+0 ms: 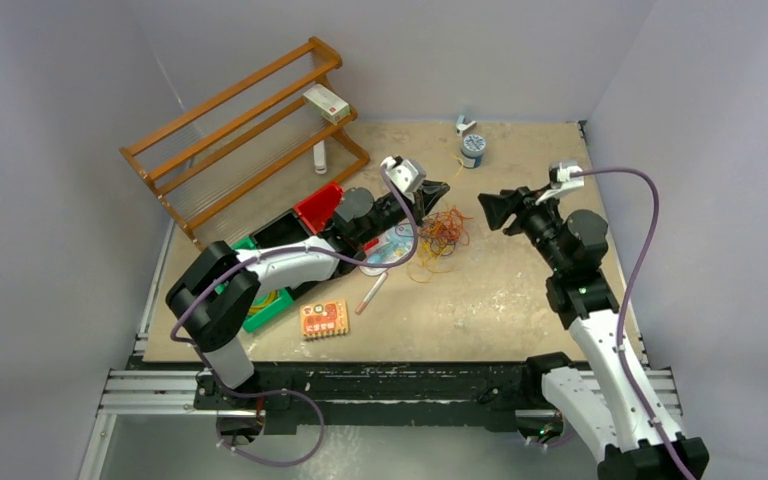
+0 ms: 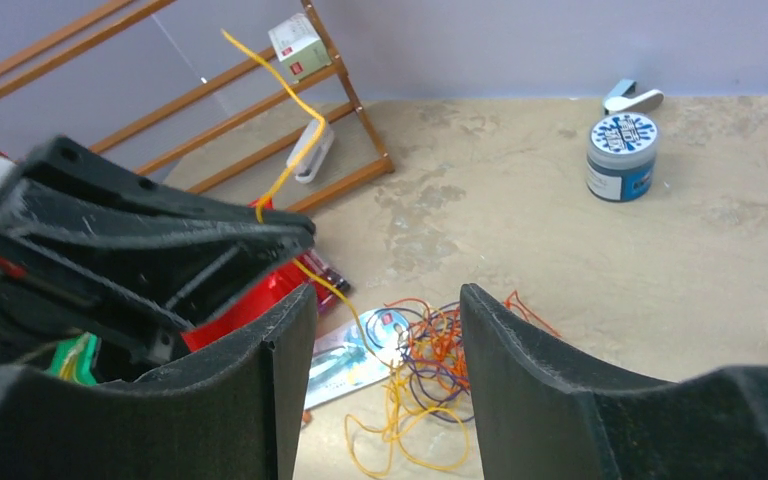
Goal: Untangle the cables
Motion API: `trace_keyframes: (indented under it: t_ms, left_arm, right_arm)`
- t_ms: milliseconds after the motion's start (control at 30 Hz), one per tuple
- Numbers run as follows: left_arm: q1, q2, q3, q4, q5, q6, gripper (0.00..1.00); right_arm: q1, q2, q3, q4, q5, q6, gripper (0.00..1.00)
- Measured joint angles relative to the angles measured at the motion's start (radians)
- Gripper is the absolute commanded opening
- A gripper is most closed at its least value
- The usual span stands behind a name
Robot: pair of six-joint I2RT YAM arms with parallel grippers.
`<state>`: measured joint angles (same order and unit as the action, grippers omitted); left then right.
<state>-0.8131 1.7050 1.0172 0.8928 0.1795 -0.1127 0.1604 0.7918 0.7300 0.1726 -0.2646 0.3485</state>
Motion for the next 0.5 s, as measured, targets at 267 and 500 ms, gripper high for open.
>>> trace_keyframes:
  t_ms: [267,500]
  left_arm:
    - [0.0,-0.018,0.072,-0.124,-0.028,0.001,0.0]
    - [0.0,-0.026,0.15,-0.245,-0.111,-0.029,0.0]
  right_arm:
    - [0.0,-0.028,-0.219,0.245,-0.018,0.019,0.62]
    - [0.0,0.128,-0.25,0.439,-0.157,0.008,0.65]
